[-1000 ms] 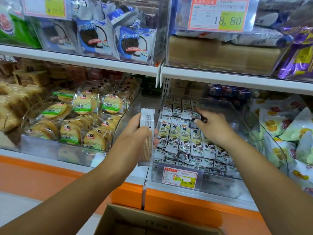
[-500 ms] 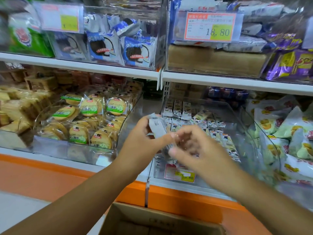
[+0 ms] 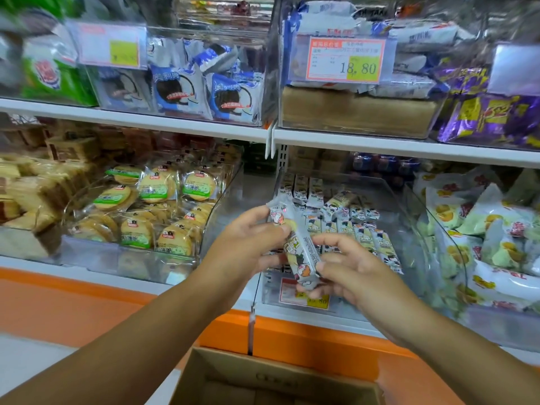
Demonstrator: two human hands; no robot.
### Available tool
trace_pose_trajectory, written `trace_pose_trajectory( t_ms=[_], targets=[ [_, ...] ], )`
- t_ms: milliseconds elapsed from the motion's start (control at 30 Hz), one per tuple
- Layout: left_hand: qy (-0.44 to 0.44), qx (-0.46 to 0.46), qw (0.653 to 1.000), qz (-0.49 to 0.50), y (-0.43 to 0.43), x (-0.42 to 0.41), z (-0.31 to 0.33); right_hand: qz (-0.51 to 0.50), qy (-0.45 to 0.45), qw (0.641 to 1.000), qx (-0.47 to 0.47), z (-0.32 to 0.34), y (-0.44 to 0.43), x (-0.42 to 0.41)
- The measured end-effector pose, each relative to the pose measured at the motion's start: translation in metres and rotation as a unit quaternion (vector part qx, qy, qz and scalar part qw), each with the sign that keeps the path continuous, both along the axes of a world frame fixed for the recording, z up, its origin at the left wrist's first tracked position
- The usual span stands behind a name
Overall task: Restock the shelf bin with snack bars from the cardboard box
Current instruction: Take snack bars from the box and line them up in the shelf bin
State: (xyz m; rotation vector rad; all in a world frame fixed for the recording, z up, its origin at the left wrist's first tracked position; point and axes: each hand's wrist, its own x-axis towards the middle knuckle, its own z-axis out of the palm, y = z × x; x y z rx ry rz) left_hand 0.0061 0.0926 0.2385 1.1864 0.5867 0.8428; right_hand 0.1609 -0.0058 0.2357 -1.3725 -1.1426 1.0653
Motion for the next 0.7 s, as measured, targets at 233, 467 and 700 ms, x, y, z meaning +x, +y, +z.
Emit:
trace_pose_trajectory(
  t_ms=[233,467,700],
  targets=[
    [0.009,0.012,1.0,0.018,0.003,0.001,-0.001,-0.011,-0.055,0.998,0.019,-0.008,0.006,0.0],
    [0.083,0.048,0.995,0.018,0.008,0.0,-0.002,-0.036,-0.164,0.986,0.027,0.002,0.01,0.008],
    [0.075,0.037,0.987,0.14,0.025,-0.005,-0.006,-0.185,-0.443,0.877,0.006,-0.003,0.053,0.068]
  ],
)
